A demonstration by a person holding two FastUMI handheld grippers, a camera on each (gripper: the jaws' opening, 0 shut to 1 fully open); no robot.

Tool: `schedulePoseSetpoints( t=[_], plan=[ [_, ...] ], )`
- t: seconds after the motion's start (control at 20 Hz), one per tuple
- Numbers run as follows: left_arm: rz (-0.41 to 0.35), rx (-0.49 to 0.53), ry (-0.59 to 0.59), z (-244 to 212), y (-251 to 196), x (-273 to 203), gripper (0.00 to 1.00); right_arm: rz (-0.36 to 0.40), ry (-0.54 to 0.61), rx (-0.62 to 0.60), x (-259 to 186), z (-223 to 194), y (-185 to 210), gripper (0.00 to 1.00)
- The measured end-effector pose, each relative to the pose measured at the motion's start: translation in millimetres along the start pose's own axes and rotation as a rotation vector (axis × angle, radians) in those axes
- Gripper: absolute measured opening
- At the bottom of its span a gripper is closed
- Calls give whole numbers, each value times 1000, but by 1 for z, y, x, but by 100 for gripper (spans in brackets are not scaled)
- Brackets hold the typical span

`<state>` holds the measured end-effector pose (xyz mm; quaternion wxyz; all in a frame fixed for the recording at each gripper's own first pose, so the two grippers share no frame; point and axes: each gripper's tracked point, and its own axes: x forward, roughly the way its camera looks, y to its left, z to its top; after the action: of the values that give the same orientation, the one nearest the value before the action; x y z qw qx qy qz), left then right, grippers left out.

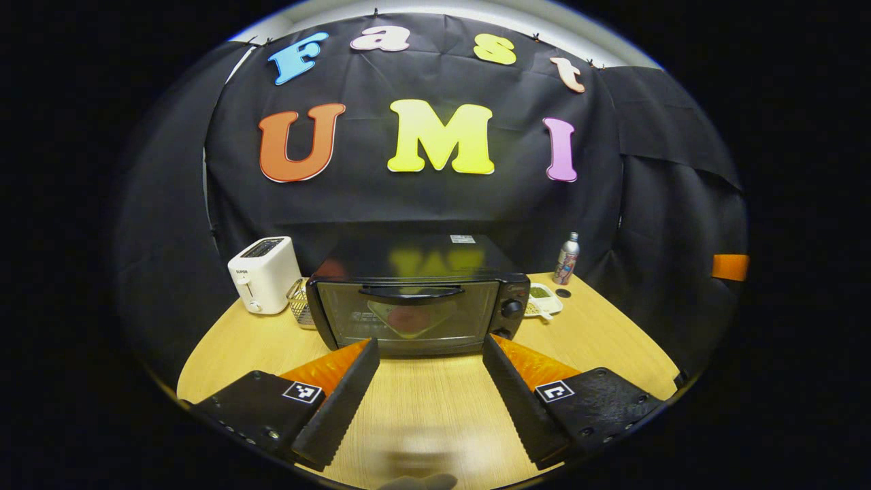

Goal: Open the electric oven with the left hand, put the food in, and close the electric oven.

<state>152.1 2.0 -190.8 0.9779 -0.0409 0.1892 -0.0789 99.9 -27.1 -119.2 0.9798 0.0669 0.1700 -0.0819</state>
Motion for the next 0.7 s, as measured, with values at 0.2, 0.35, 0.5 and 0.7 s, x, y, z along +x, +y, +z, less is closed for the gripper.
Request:
schedulePoseSetpoints(
  t=[0.2,0.35,0.5,0.7],
  plan=[
    [9,11,-55,21,0,-59,98,48,-63,-16,-24,18,21,96],
    [71,16,-134,53,2,-112,98,83,-142,-37,-57,46,20,95],
    [116,-8,-218,82,-10,-163,97,106,-218,-41,-97,71,2,95],
    [165,28,-286,97,-30,-227,97,97,-295,-45,-138,85,-36,95]
  ],
)
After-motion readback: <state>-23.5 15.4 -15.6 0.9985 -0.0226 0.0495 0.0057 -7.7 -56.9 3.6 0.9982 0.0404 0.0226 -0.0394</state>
